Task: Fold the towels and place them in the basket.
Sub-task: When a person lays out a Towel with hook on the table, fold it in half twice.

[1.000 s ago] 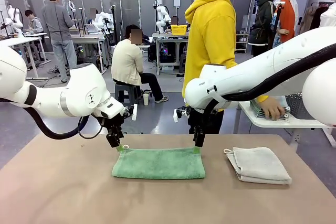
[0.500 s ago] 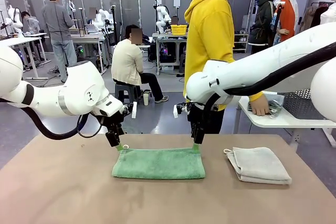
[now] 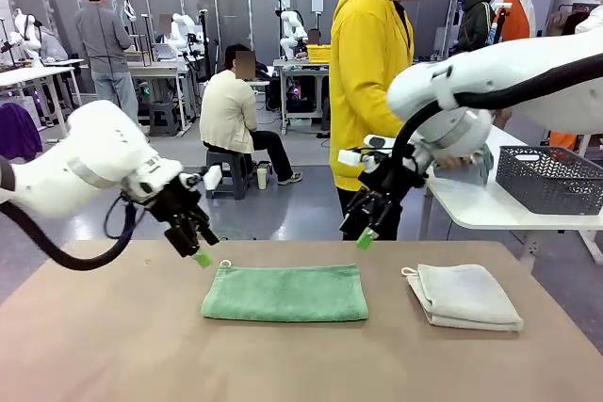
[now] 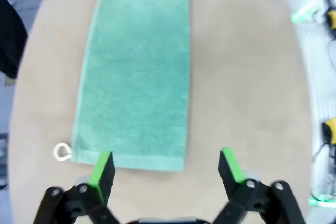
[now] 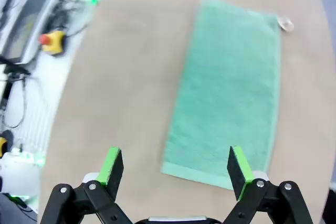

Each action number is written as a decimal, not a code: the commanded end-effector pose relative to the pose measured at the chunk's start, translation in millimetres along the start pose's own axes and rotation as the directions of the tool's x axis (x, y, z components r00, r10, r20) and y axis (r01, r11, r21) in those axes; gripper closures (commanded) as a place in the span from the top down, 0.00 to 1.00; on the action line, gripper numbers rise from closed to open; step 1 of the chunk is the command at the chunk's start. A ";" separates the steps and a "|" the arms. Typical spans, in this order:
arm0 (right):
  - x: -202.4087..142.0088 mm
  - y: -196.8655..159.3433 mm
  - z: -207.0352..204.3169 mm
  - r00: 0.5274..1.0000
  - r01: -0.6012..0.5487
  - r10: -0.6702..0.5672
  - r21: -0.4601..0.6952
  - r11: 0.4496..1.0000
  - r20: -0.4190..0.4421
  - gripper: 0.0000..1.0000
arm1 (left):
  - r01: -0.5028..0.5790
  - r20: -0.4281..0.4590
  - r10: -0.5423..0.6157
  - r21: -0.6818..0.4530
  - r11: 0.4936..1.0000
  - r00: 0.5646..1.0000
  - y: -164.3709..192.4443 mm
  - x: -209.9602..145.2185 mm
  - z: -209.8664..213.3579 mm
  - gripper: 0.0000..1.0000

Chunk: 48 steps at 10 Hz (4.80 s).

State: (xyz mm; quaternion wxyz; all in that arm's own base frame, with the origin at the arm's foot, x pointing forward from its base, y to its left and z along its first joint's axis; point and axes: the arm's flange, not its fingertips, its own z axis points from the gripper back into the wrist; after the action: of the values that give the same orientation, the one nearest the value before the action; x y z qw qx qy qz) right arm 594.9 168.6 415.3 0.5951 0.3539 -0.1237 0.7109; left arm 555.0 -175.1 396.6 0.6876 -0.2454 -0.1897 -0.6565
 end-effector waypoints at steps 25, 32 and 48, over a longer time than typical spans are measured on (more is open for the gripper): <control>-18.1 16.1 -62.5 0.425 0.843 -0.878 -0.450 0.295 0.221 1.00 | -0.505 0.185 0.471 0.256 0.824 0.863 -116.1 -51.7 77.9 1.00; -24.9 -11.6 -107.6 0.152 0.858 -0.923 -0.511 -0.055 0.354 1.00 | -0.505 0.185 0.471 0.256 0.824 0.863 -116.1 -51.7 77.9 1.00; -32.7 -50.1 -138.8 0.040 0.763 -0.932 -0.613 -0.205 0.361 0.55 | -0.505 0.185 0.471 0.256 0.824 0.863 -116.1 -51.7 77.9 1.00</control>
State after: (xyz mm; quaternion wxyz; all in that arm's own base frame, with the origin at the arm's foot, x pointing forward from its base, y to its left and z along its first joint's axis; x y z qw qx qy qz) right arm 588.2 235.0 283.6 0.9983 0.0228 -0.0274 0.0466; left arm 437.0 -90.5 437.6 0.8529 -0.2155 -0.2606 -0.3977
